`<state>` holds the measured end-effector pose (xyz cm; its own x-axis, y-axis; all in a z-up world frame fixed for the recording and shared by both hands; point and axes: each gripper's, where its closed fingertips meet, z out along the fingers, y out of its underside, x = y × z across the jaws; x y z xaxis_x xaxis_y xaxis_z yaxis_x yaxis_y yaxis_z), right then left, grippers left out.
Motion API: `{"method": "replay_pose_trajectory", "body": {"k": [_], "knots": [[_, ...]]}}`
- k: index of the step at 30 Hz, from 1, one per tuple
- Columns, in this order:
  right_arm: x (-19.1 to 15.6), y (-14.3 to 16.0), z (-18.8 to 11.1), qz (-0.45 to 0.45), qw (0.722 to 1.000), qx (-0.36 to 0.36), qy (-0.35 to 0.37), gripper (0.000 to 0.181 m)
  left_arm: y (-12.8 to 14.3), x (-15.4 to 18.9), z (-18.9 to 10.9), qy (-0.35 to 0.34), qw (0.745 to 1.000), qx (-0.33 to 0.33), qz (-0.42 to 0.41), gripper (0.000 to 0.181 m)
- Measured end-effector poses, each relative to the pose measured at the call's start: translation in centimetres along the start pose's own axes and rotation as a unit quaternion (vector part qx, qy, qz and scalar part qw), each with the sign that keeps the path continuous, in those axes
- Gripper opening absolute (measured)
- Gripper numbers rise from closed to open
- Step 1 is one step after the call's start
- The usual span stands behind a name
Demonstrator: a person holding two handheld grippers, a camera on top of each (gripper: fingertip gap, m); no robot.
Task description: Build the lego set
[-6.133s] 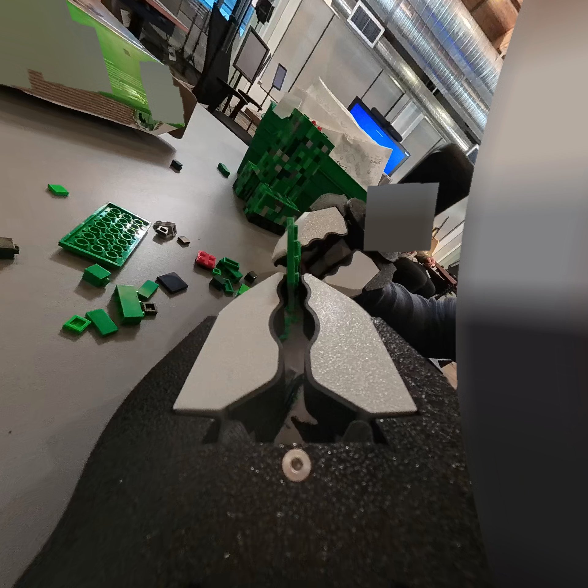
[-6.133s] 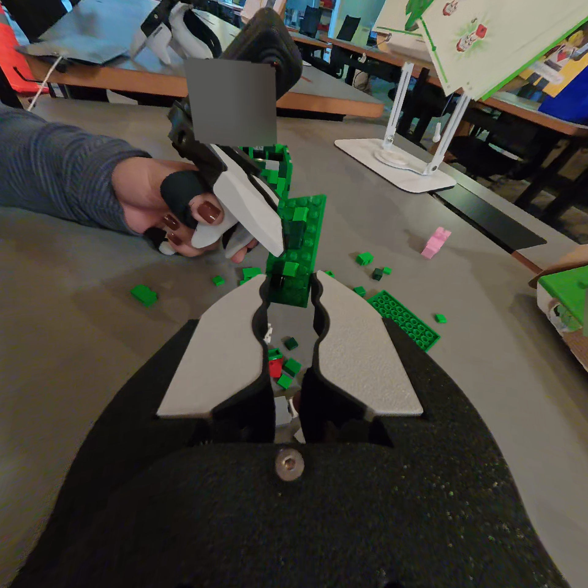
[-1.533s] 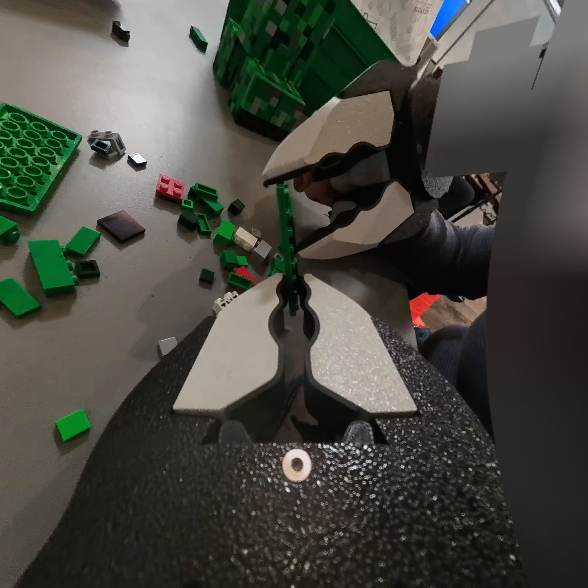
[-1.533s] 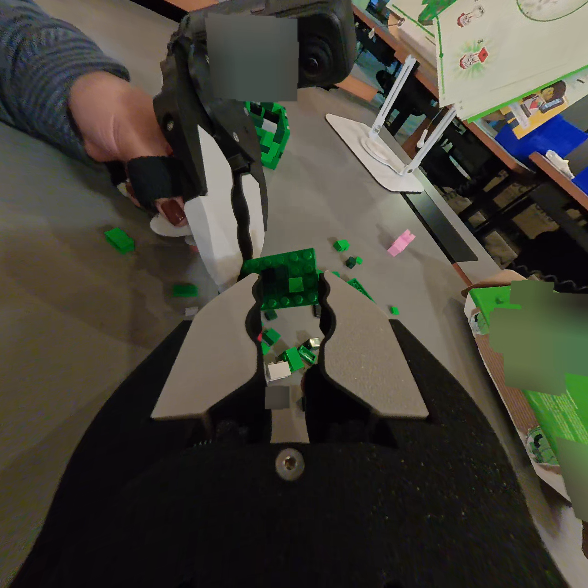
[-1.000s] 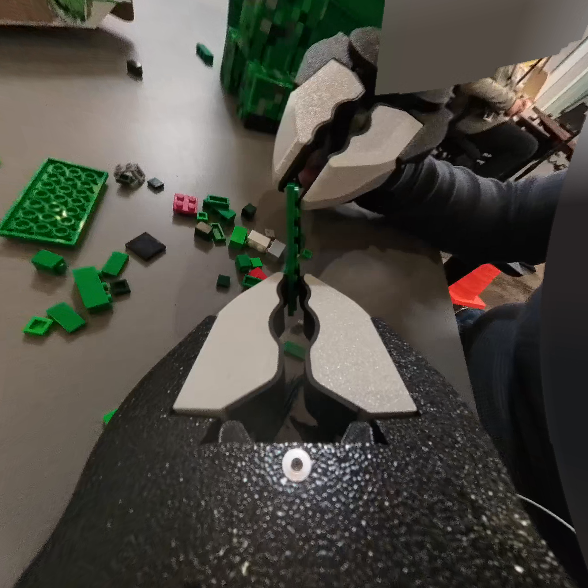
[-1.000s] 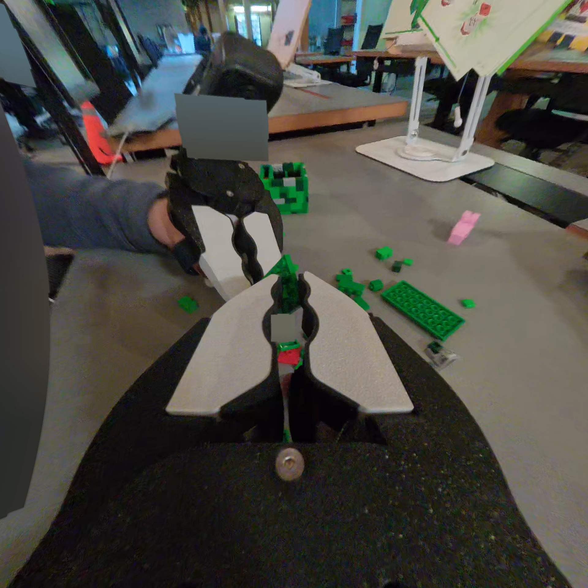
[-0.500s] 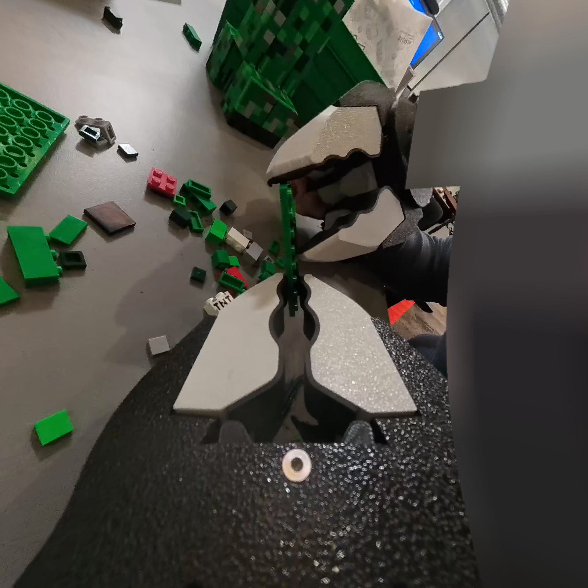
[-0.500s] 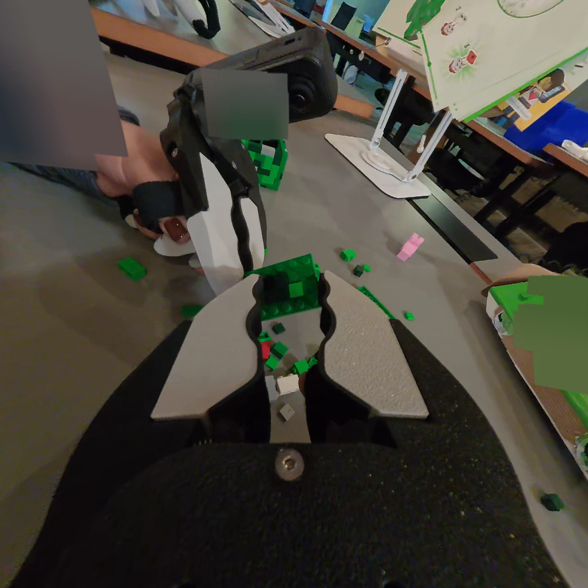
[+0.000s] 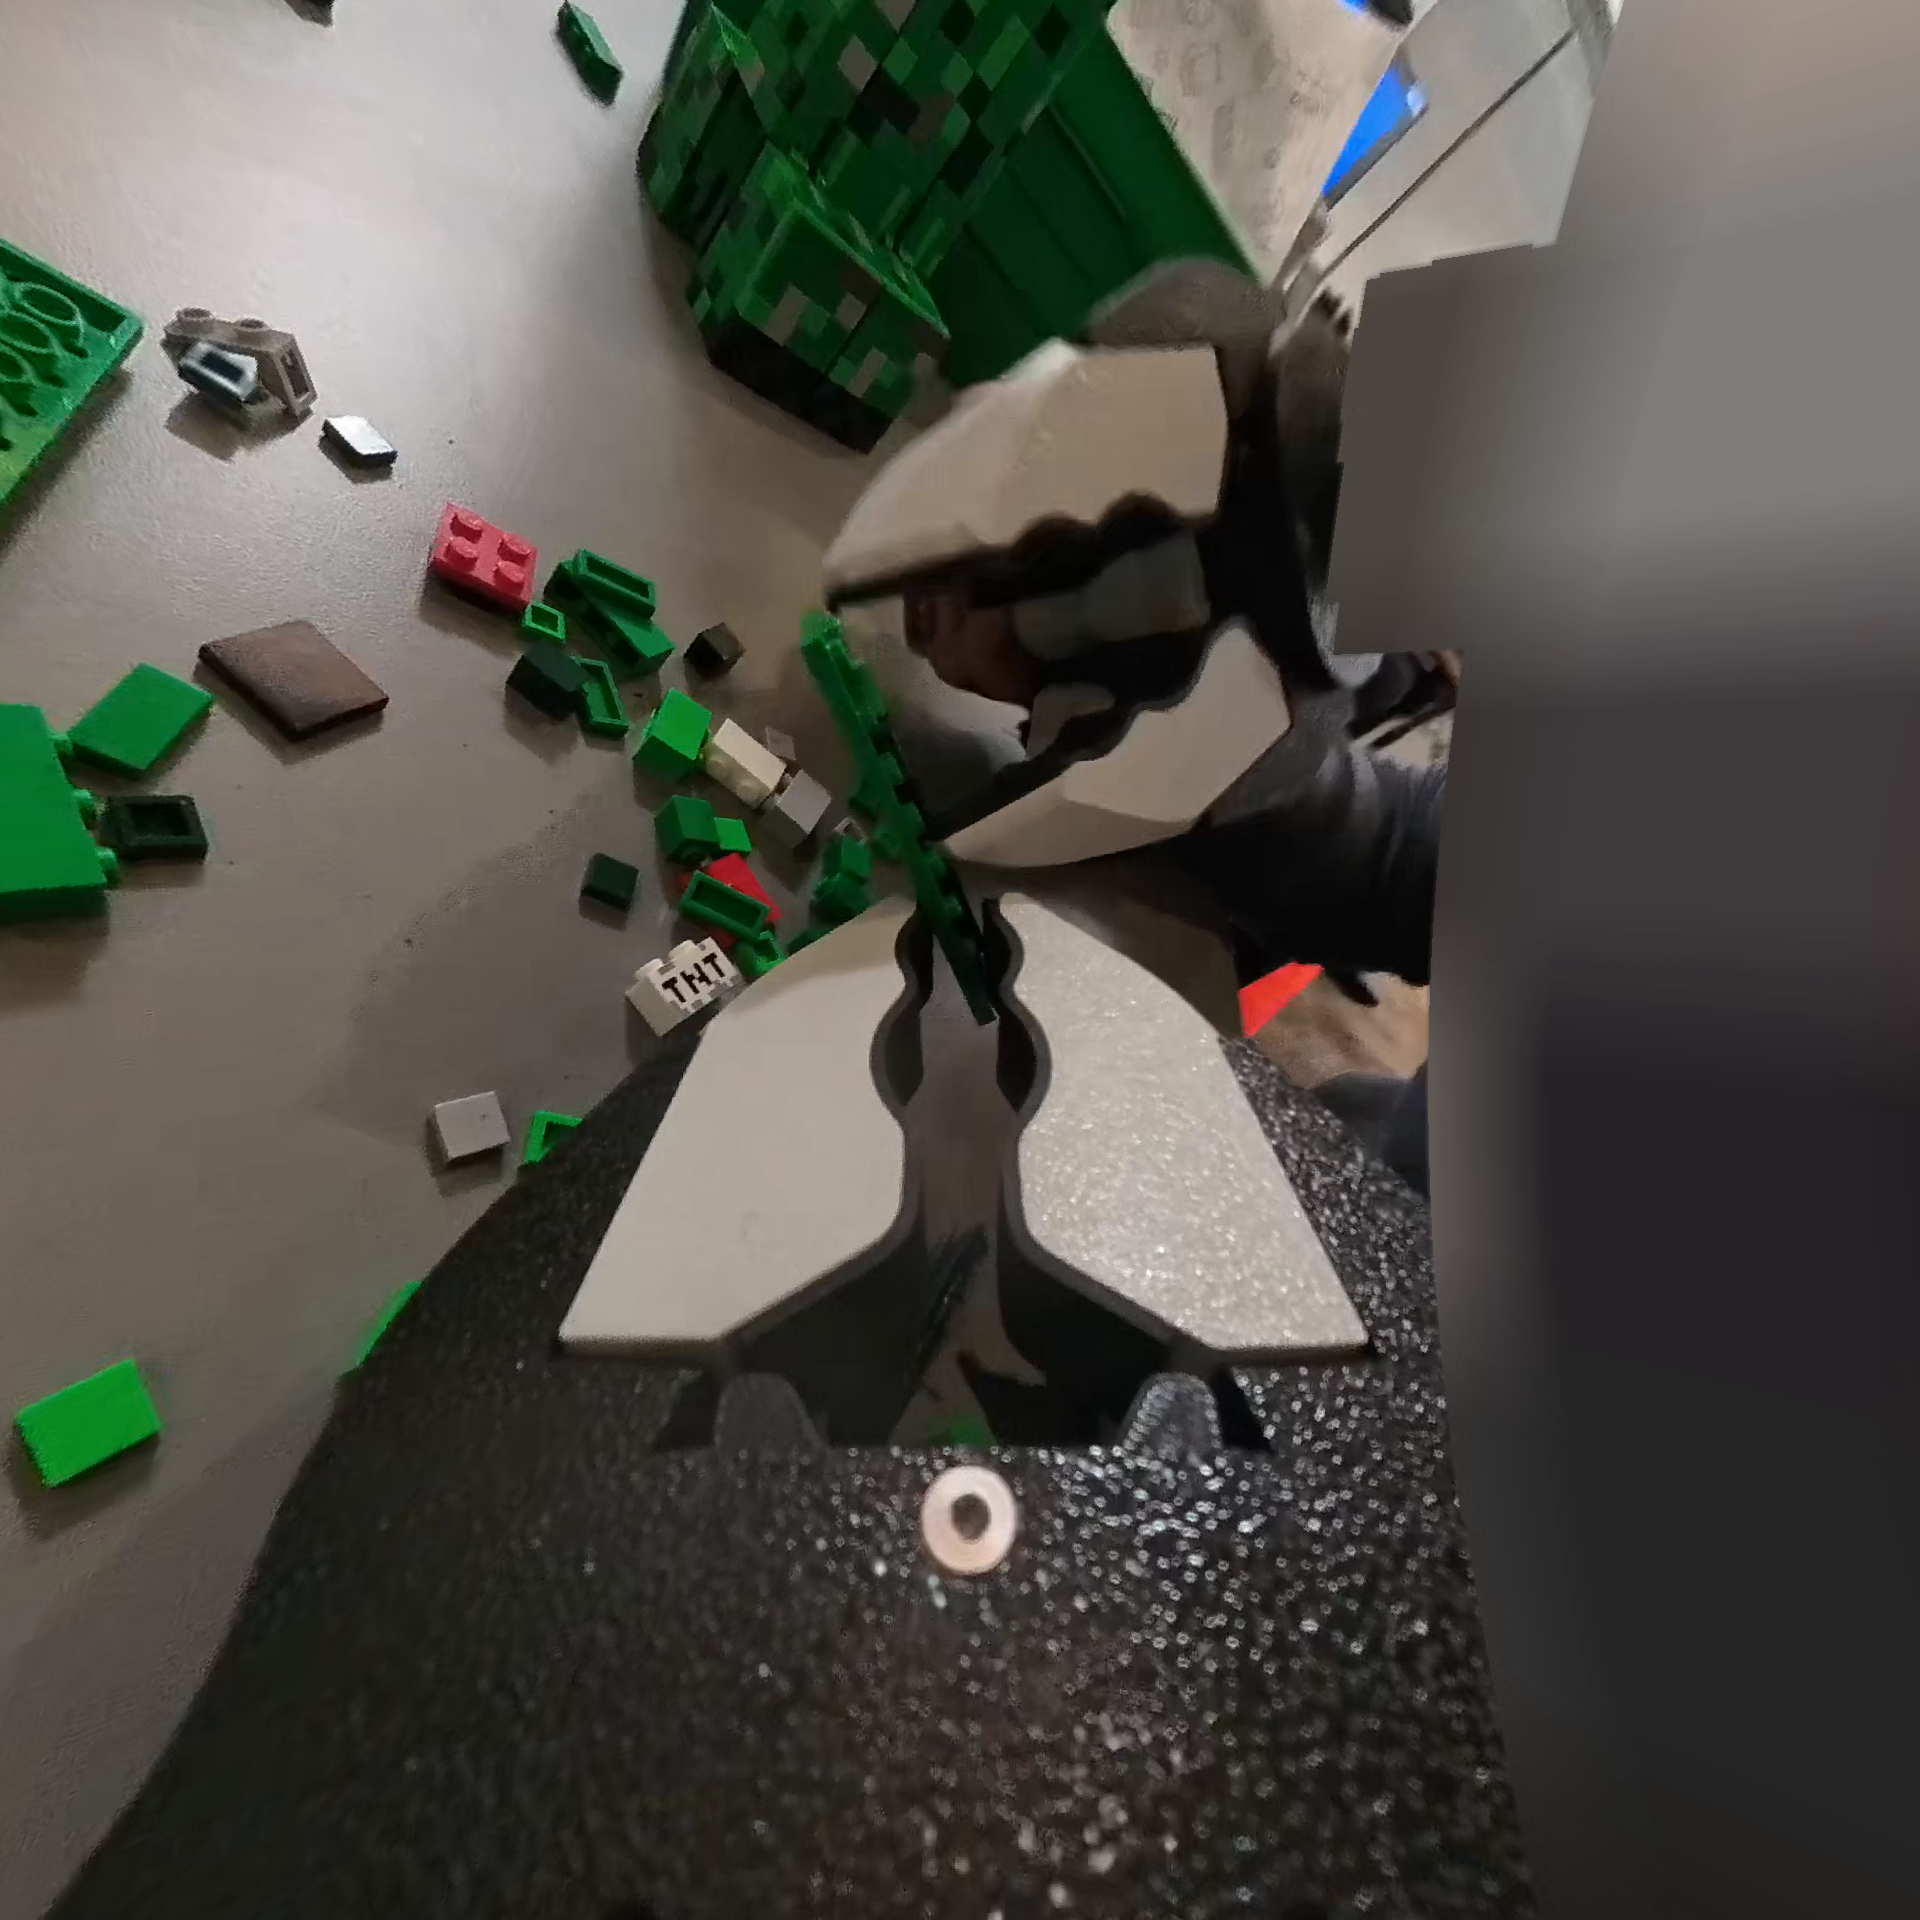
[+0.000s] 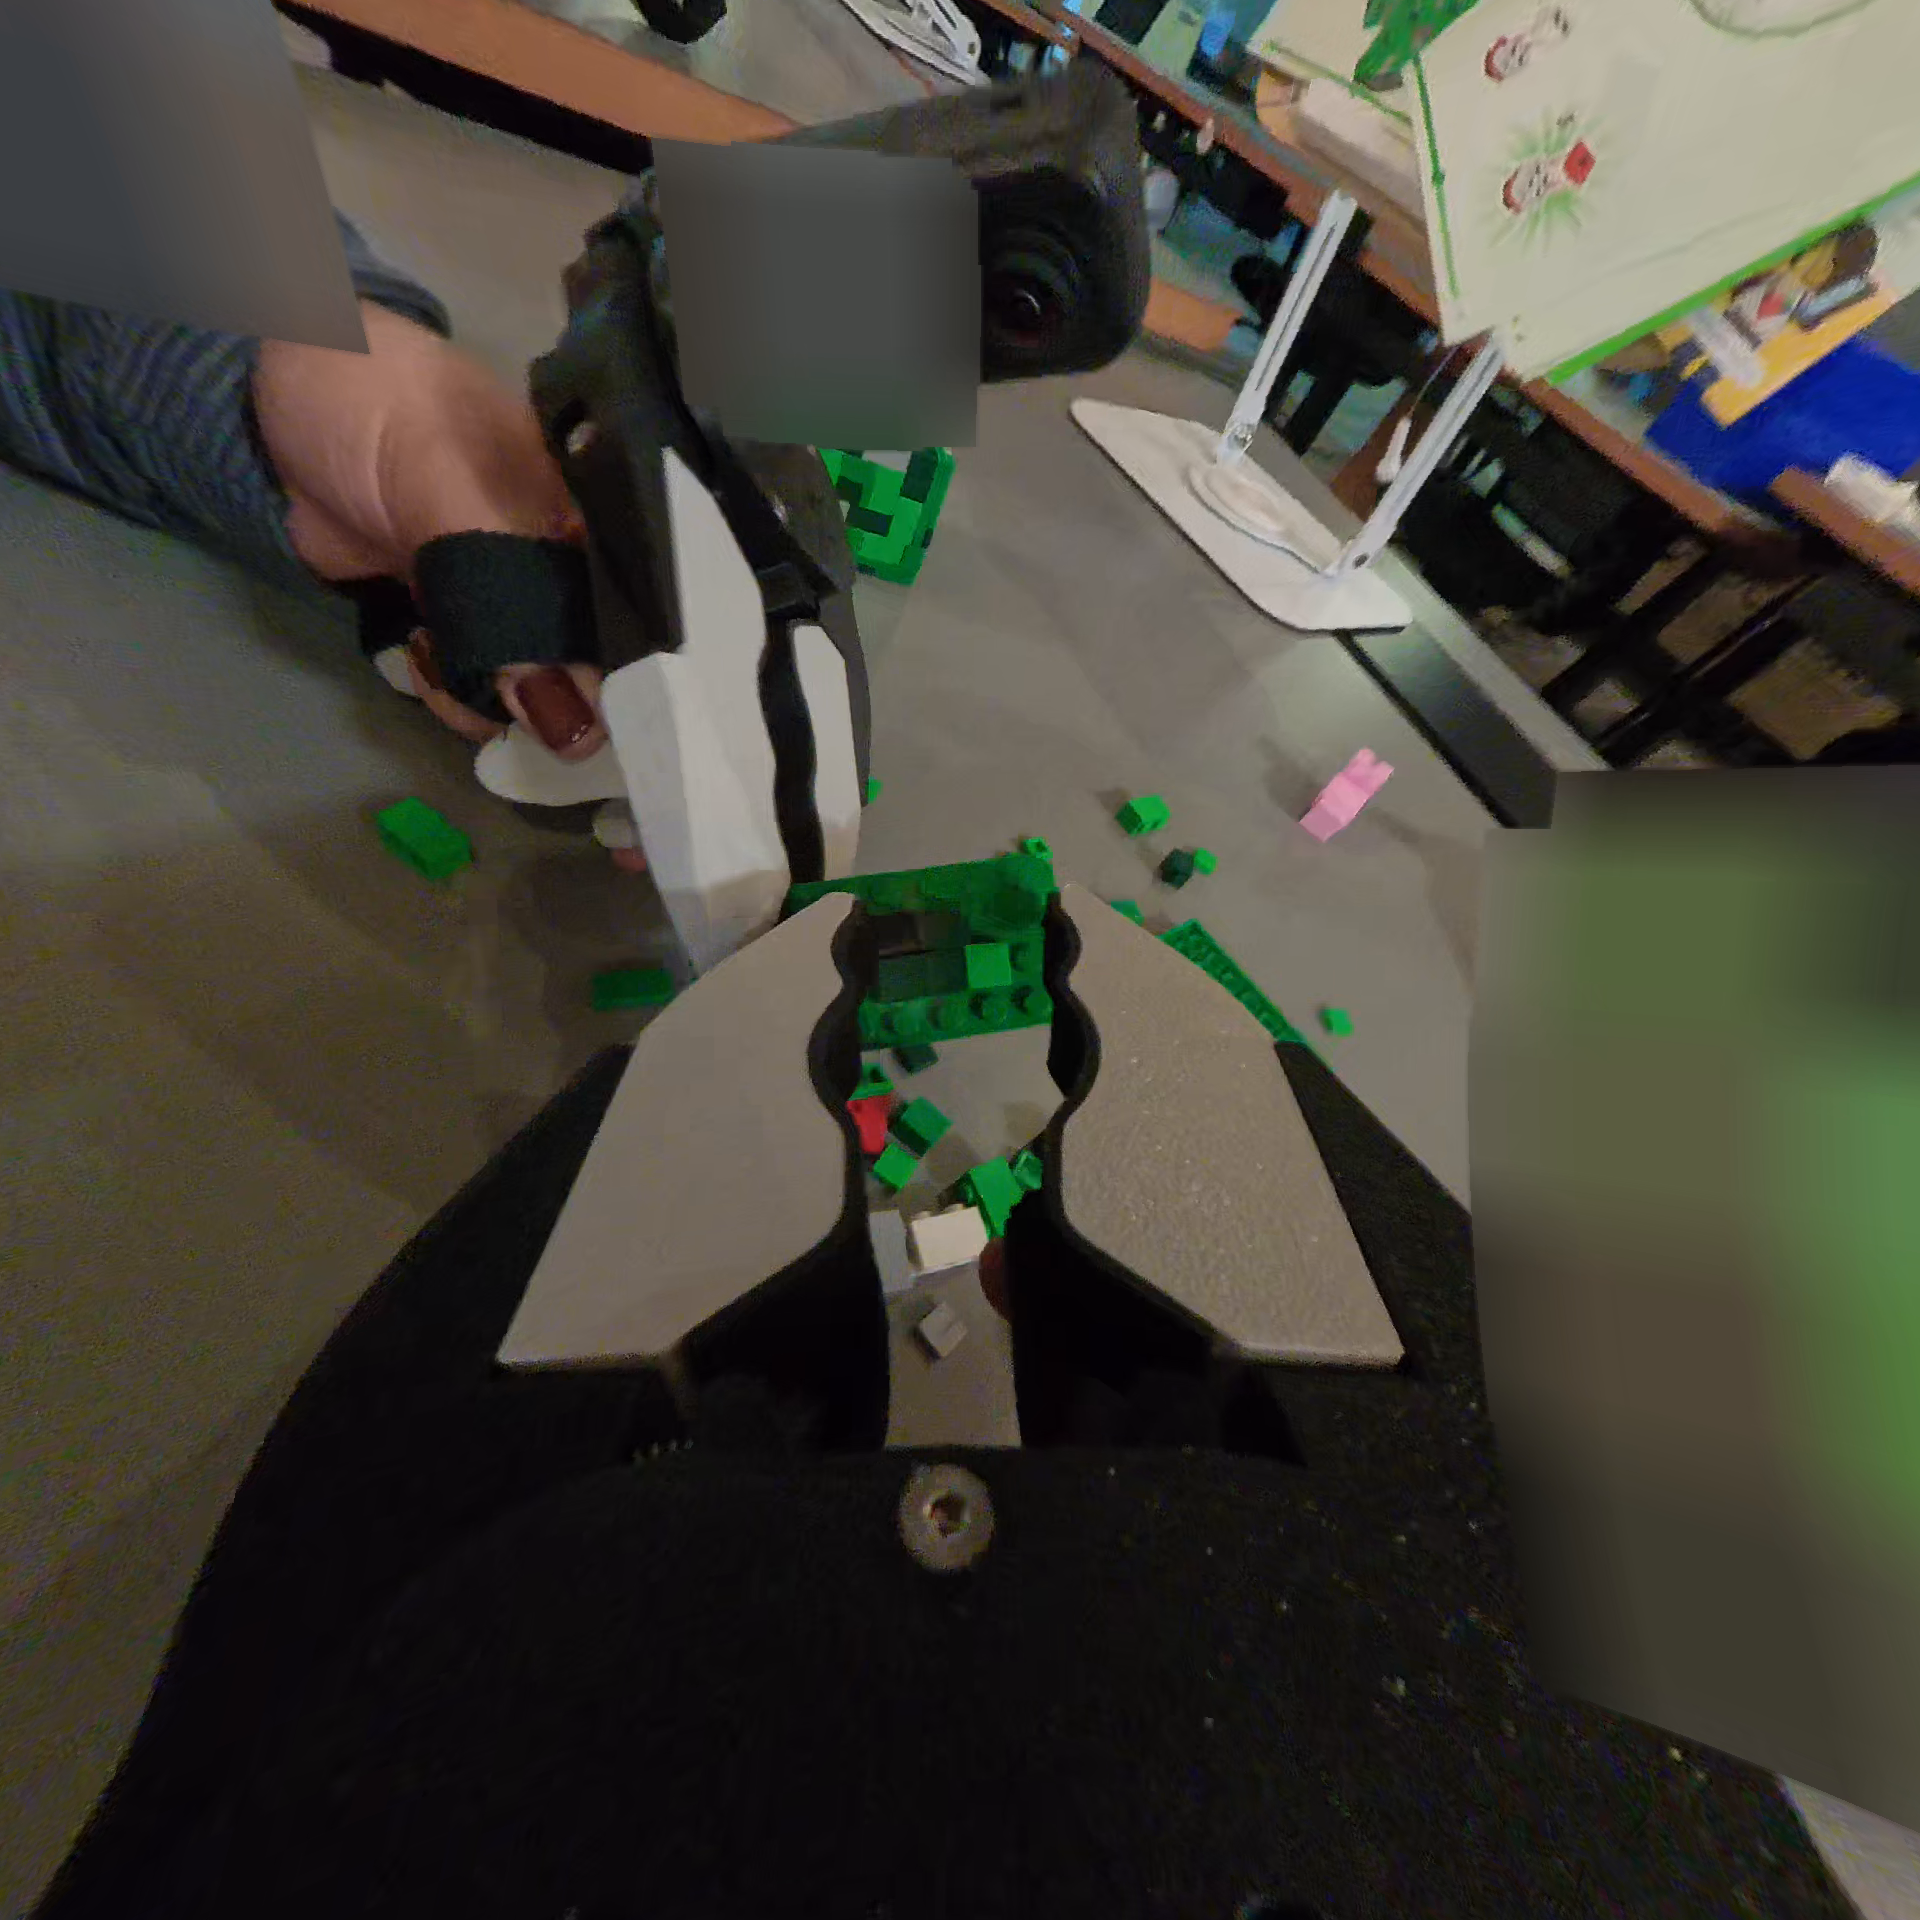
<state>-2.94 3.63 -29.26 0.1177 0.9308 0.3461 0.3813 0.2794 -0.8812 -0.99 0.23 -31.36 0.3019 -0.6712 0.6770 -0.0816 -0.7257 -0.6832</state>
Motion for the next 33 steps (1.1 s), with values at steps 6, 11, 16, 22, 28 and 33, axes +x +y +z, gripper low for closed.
{"method": "replay_pose_trajectory", "body": {"k": [6, 11, 16, 22, 28, 33], "knots": [[-0.4, 1.2, 0.3, 0.108, 0.992, -0.021, -0.059, 0.036, 0.7, -1.0, 0.2, -0.078, 0.991, -0.037, 0.097, 0.009], [-0.3, 1.3, 0.3, 0.085, 0.995, -0.031, -0.046, 0.034, 0.9, -1.3, 0.1, -0.093, 0.988, -0.048, 0.116, 0.008], [0.4, 0.1, 0.3, 0.08, 0.997, -0.001, -0.007, 0.034, -0.1, -0.9, -0.5, -0.058, 0.995, -0.009, 0.085, 0.007], [0.9, -0.6, 0.2, 0.134, 0.99, 0.038, -0.01, 0.033, -0.9, -0.6, -0.8, -0.057, 0.992, 0.014, 0.108, 0.008], [2.1, -2.8, -1.0, 0.234, 0.962, 0.136, -0.027, 0.008, -1.7, 0.0, -1.0, -0.05, 0.991, 0.047, 0.117, 0.006], [2.7, -2.2, -0.7, 0.127, 0.986, 0.096, 0.051, 0.021, -1.9, -0.9, -1.2, -0.063, 0.992, 0.059, 0.095, 0.006]]}}
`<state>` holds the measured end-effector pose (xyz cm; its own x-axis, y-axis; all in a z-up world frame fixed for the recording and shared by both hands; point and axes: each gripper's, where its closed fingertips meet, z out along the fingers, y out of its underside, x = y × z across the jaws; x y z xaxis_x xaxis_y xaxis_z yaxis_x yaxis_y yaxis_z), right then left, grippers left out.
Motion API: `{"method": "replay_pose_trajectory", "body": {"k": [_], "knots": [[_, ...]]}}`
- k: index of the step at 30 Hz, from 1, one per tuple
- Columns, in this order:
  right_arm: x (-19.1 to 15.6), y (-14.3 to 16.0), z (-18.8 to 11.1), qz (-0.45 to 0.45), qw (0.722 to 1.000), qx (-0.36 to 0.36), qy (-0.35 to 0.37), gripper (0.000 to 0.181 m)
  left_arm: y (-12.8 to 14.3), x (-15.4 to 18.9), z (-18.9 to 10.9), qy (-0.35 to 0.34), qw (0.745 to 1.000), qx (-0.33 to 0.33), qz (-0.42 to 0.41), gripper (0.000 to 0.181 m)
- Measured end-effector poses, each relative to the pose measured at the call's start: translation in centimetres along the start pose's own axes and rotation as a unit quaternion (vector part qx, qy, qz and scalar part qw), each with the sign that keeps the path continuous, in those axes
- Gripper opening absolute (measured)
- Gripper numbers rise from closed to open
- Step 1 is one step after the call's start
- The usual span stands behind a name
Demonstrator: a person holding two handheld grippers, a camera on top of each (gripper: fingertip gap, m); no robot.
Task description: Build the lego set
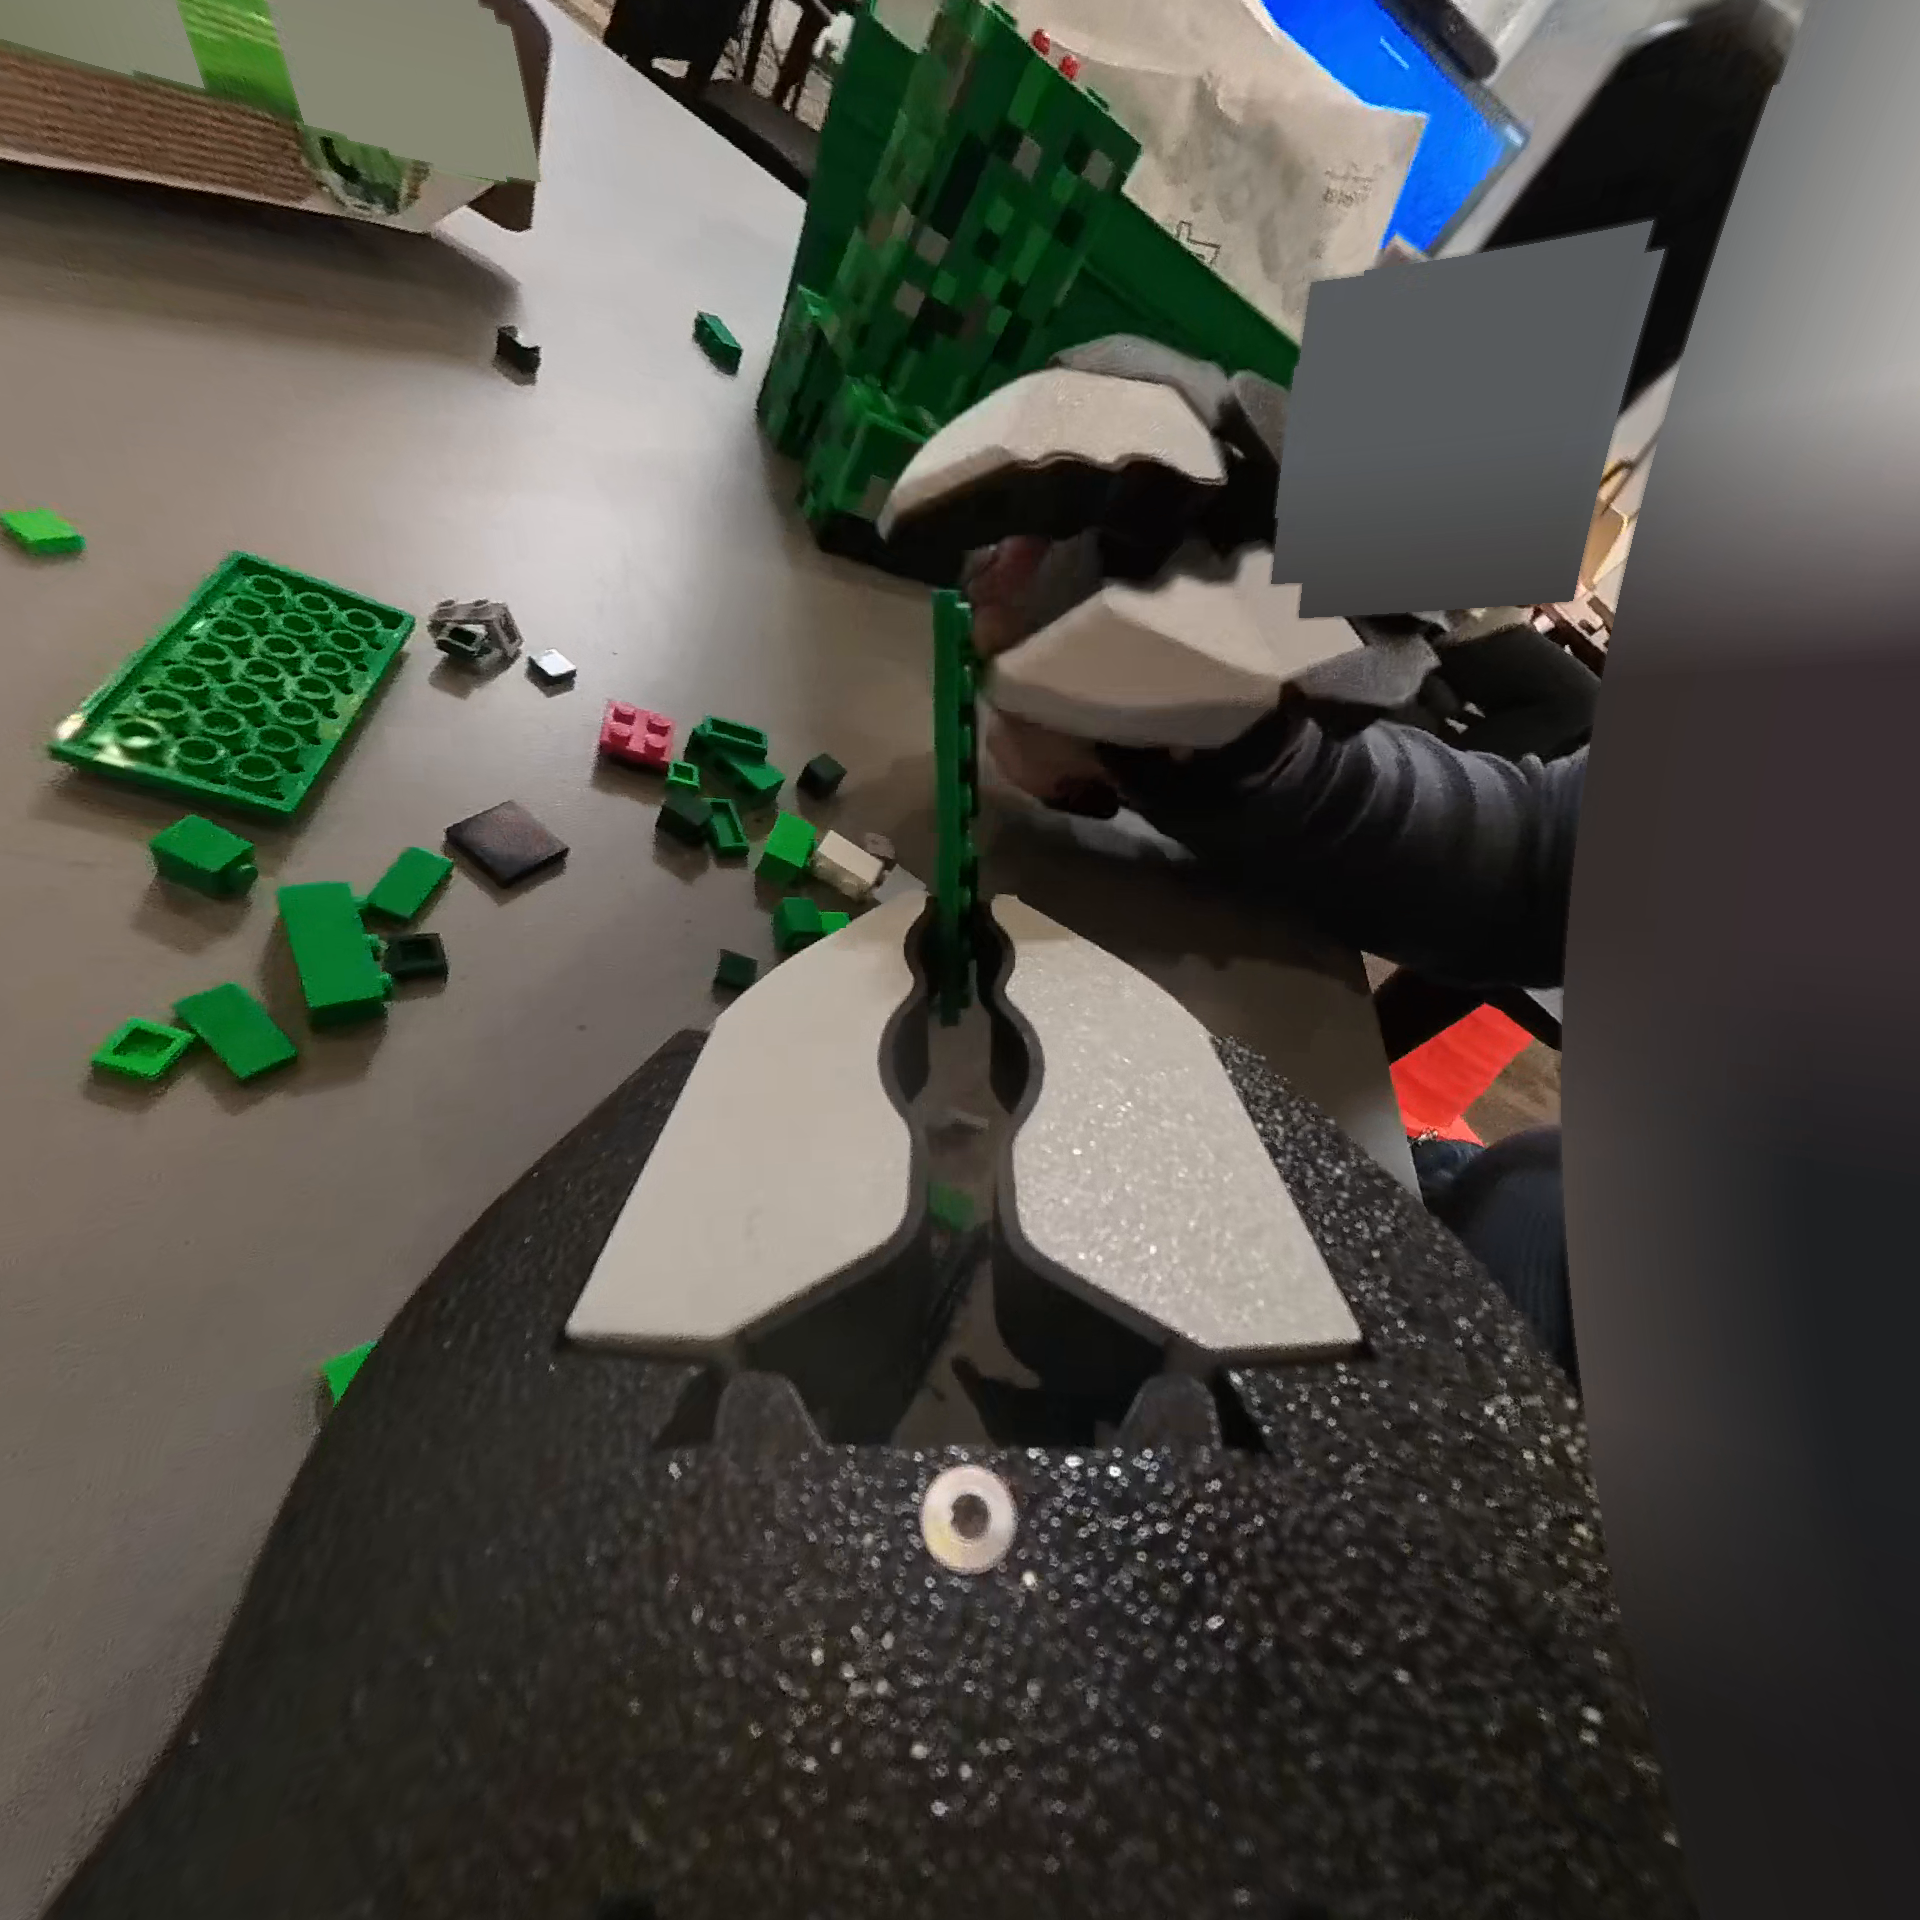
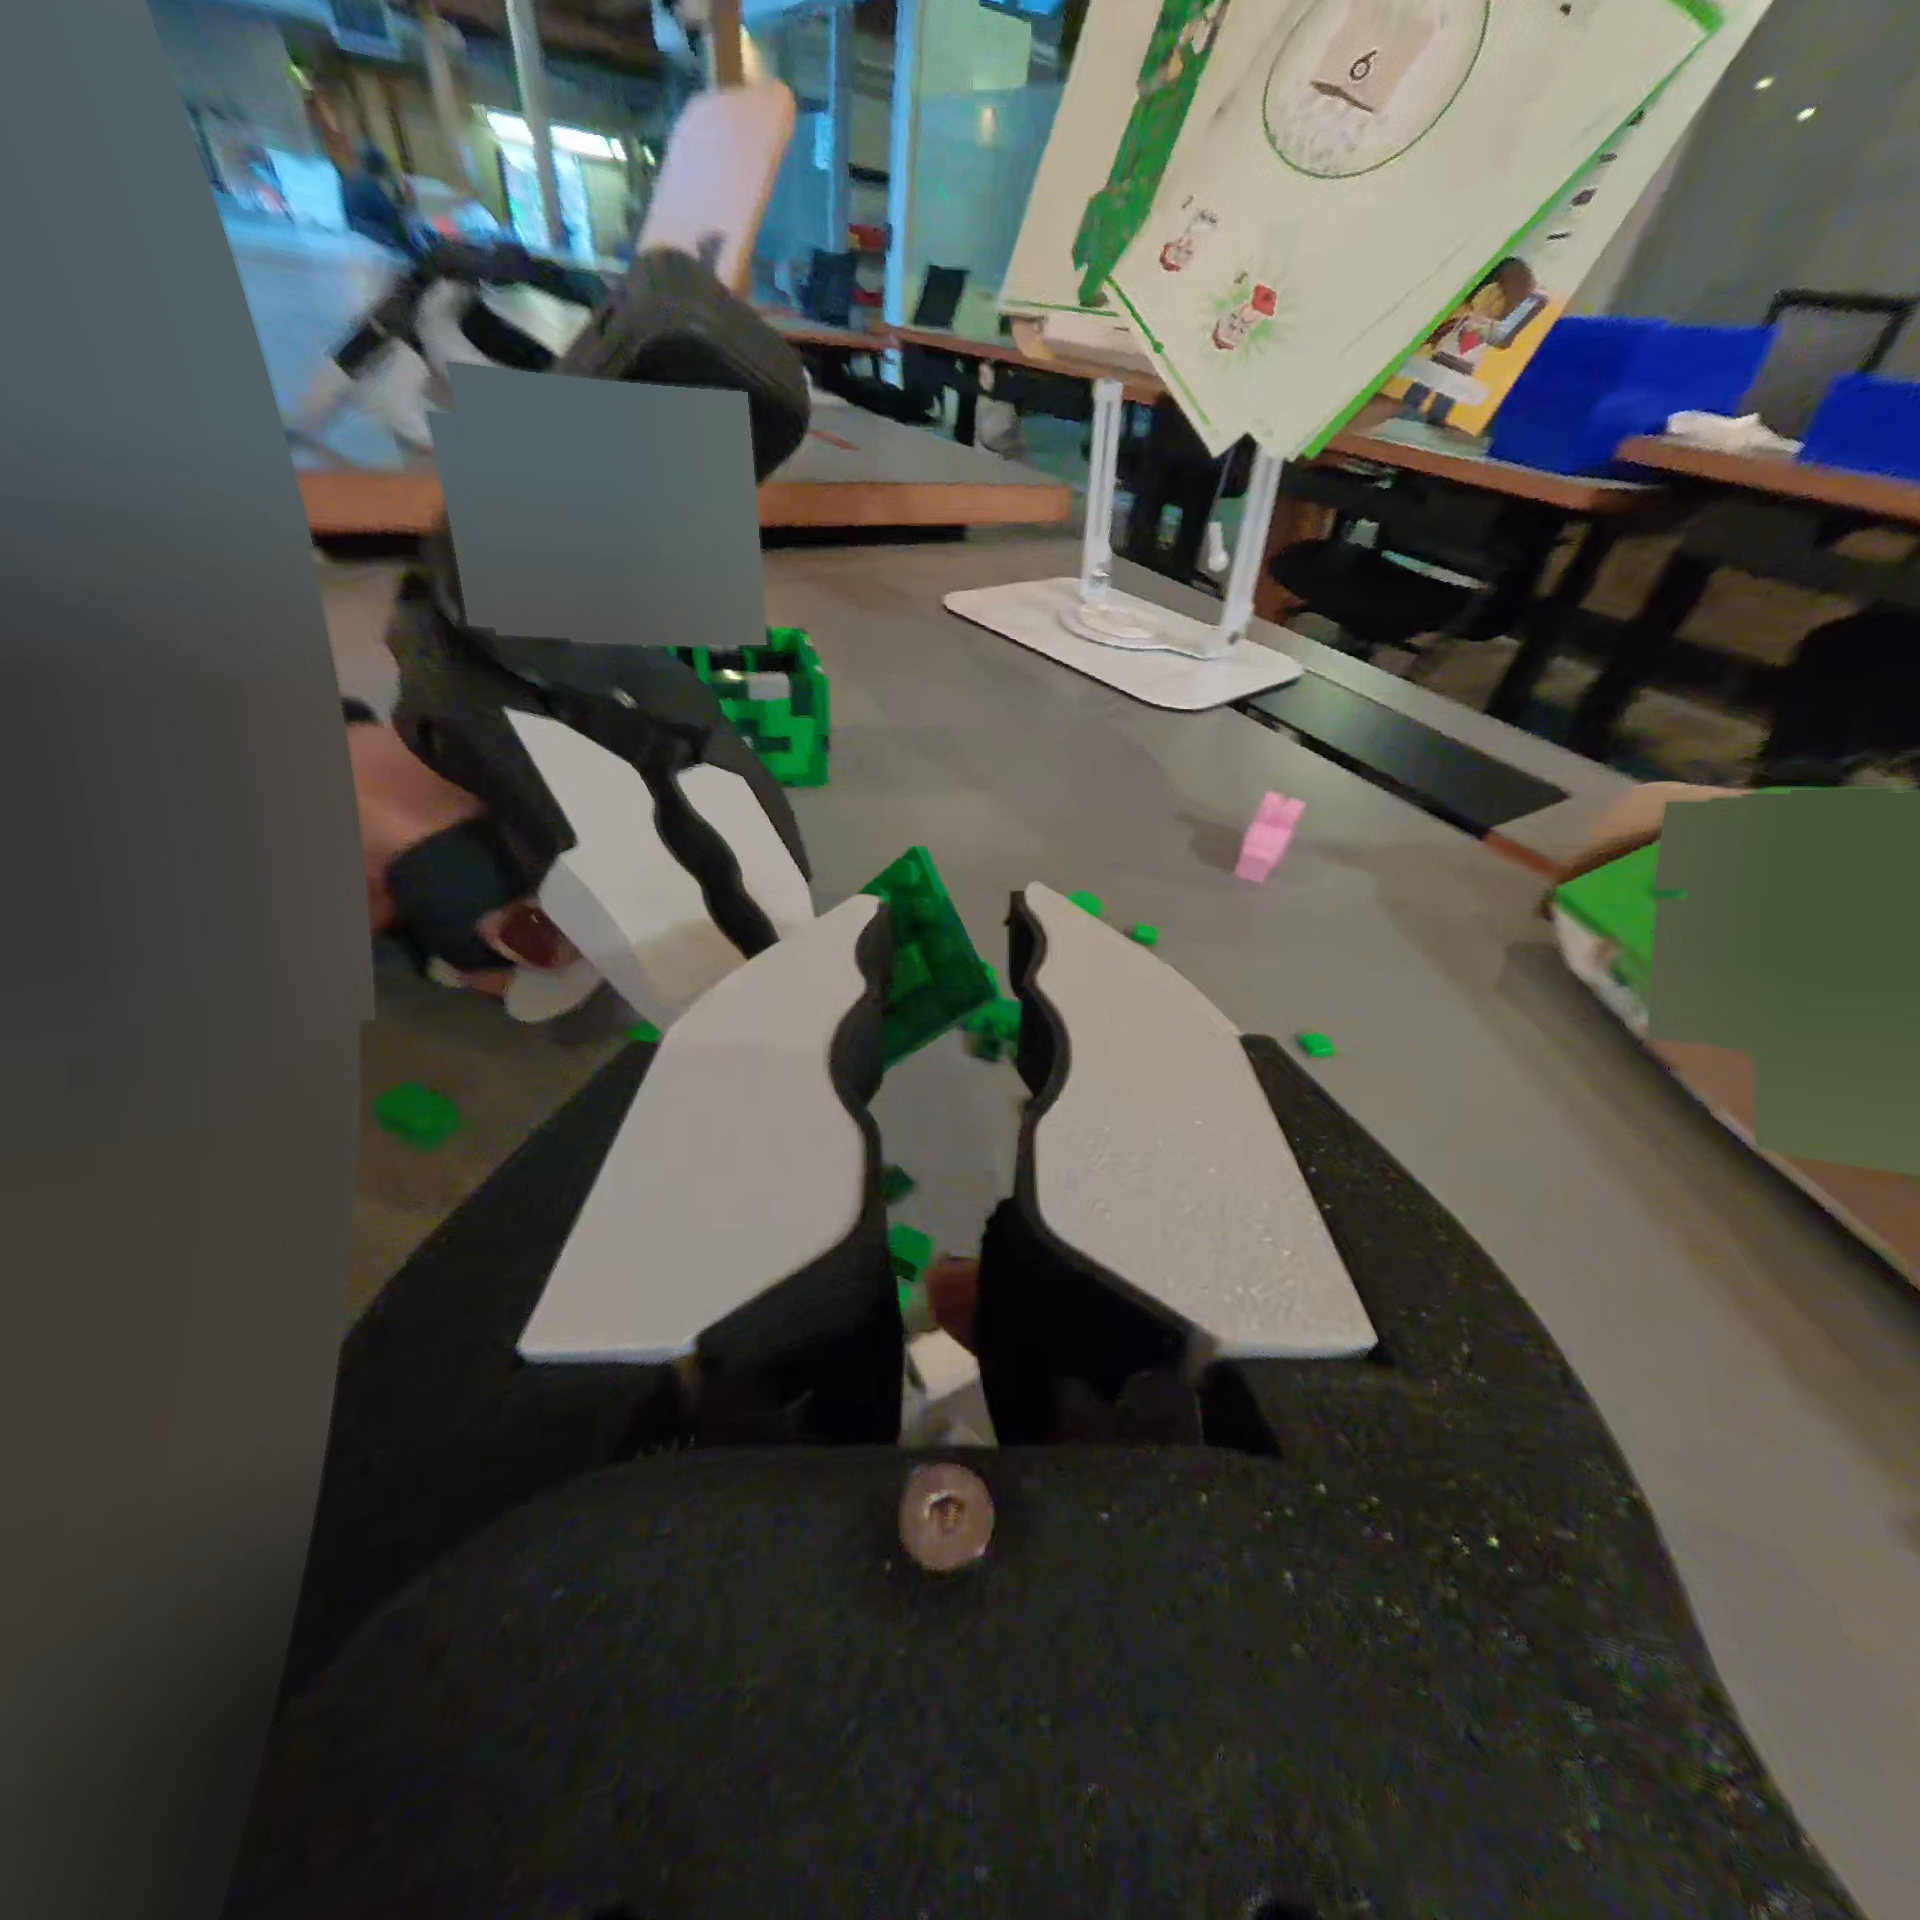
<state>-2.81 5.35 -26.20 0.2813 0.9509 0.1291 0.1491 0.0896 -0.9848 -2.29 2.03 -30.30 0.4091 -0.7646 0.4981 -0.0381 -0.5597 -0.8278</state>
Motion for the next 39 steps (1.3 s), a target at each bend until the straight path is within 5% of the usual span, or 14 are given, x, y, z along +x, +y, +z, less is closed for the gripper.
{"method": "replay_pose_trajectory", "body": {"k": [5, 12, 22, 26, 32, 39], "knots": [[-0.7, 1.2, 0.2, -0.011, 0.999, -0.041, -0.029, 0.04, -0.3, -0.6, -0.4, -0.002, 0.999, 0.015, -0.029, 0.005], [-1.0, 1.7, -0.1, -0.056, 0.996, -0.056, -0.044, 0.034, 0.0, 0.4, -0.2, 0.042, 0.998, 0.001, -0.038, 0.005], [-2.4, 3.3, -0.8, -0.241, 0.963, -0.108, -0.061, 0.033, 2.5, 0.8, 0.1, 0.069, 0.99, -0.09, -0.081, 0.005], [-2.4, 3.9, -0.8, -0.193, 0.969, -0.128, -0.079, 0.032, 2.8, 1.0, 0.2, 0.068, 0.991, -0.099, -0.058, 0.007], [-0.8, 3.2, -0.1, -0.103, 0.989, -0.101, -0.034, 0.032, 0.8, 0.9, 0.1, 0.056, 0.998, -0.029, -0.021, 0.03], [-1.5, 2.3, 0.0, -0.058, 0.994, -0.072, -0.054, 0.032, 0.6, 1.1, 0.0, 0.062, 0.998, -0.022, -0.025, 0.009]]}}
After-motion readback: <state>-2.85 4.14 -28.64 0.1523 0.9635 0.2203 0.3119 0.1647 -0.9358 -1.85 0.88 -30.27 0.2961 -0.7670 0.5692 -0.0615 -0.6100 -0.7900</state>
